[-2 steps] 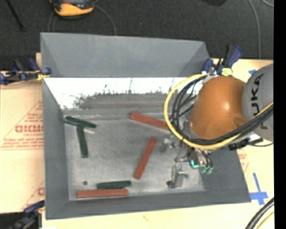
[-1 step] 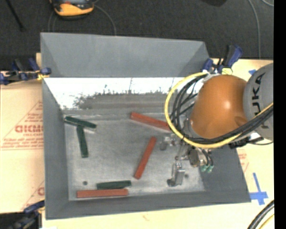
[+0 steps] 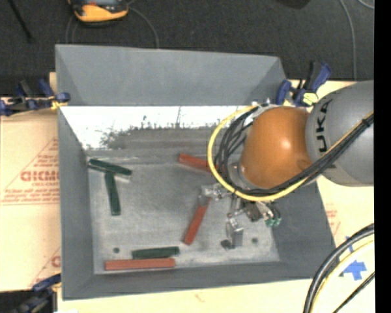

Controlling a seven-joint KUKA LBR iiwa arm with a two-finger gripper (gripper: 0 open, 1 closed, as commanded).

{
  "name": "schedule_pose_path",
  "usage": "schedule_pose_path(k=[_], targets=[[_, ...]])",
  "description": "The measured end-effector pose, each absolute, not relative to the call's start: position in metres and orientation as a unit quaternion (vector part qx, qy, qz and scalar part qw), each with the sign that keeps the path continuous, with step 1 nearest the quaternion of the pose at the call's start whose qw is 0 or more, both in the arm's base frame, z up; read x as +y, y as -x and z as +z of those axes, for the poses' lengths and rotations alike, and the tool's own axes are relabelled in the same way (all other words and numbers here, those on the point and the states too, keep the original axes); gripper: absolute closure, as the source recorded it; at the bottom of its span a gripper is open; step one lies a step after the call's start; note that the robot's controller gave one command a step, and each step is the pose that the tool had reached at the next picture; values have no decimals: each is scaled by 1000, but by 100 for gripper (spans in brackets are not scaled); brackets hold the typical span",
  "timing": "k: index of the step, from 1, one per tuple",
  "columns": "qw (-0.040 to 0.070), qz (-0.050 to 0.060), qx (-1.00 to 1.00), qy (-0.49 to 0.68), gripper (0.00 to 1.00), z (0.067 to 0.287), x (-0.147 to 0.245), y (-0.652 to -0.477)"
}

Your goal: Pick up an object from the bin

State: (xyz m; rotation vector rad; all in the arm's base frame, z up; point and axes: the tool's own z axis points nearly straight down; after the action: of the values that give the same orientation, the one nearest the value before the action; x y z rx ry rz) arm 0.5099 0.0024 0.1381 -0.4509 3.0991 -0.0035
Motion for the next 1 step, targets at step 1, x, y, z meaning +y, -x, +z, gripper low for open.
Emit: schedule_pose_path(k=[1], targets=[[2,-1,963,268,0,146,-8,-558]])
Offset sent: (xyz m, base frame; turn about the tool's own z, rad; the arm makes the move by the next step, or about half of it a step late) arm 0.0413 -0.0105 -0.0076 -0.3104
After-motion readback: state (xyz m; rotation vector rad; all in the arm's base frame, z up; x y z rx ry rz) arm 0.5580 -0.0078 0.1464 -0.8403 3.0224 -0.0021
